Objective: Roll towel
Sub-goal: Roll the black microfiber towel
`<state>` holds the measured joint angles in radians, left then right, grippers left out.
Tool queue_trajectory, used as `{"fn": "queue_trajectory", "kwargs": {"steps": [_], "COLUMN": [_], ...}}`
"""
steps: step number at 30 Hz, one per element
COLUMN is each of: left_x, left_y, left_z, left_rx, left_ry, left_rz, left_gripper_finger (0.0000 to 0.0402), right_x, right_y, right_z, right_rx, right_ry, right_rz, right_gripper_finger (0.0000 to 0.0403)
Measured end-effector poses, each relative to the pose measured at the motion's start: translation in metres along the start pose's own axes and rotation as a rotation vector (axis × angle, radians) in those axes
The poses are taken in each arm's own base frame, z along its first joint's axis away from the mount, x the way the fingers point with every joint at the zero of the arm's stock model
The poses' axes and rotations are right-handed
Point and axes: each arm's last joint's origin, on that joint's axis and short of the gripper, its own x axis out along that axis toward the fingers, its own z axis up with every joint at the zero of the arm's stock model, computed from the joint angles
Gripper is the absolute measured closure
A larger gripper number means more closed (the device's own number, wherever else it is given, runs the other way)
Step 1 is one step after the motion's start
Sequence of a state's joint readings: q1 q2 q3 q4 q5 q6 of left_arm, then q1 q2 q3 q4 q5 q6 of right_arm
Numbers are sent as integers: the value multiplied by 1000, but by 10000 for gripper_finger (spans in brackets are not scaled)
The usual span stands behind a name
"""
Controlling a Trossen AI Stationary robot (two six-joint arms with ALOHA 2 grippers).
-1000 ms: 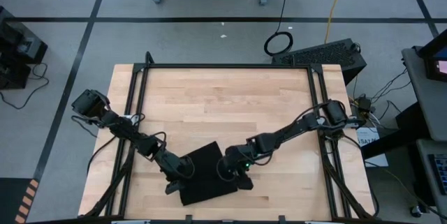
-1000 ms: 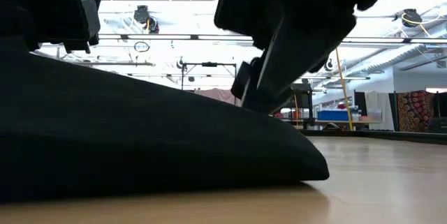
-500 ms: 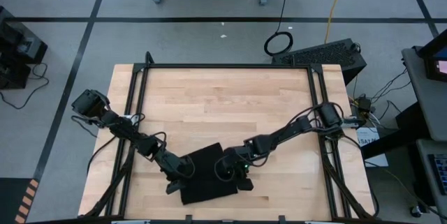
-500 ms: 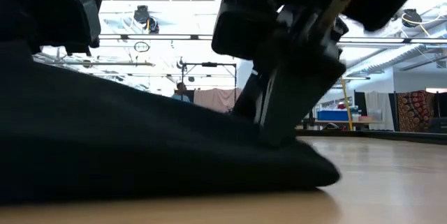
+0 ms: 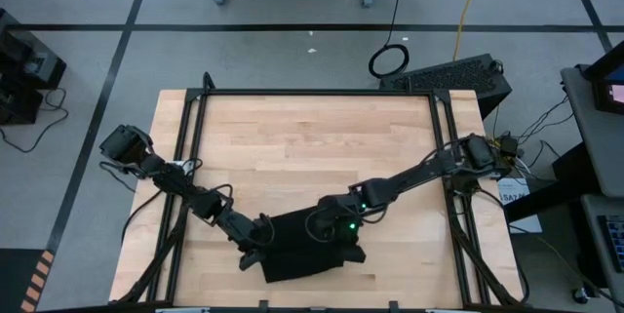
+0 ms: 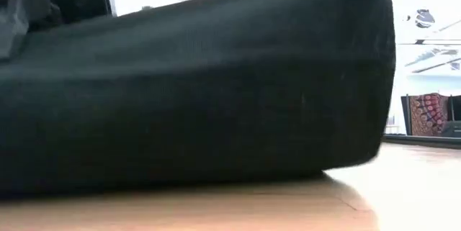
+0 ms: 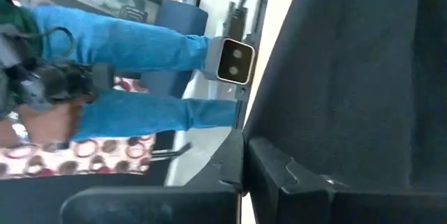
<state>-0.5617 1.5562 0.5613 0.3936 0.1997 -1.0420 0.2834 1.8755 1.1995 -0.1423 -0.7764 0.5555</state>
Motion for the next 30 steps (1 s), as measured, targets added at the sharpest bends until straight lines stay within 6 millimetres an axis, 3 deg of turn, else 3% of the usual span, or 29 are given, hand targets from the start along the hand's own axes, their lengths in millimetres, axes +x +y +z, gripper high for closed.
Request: {"fn": "queue_trajectory", "kwargs": {"steps": [10, 16, 21, 30], "left_x": [1, 1, 2, 4], "left_y": [4, 4, 2, -11], "left_z": [-6, -10, -17, -18], "left_rx": [-25, -19, -62, -80], "left_ry": [-7, -4, 14, -44], "left_rz": [76, 100, 105, 14], "left_gripper_finger": [391, 391, 391, 391], "right_x": [6, 4, 1, -14], "right_y": [-60, -77, -75, -33], "right_z": [4, 7, 9, 14], "right_rx": [138, 202, 199, 58], "right_ry": [103, 69, 67, -10], "right_rz": [147, 97, 119, 80], "right_gripper_finger": [402, 403, 403, 400]}}
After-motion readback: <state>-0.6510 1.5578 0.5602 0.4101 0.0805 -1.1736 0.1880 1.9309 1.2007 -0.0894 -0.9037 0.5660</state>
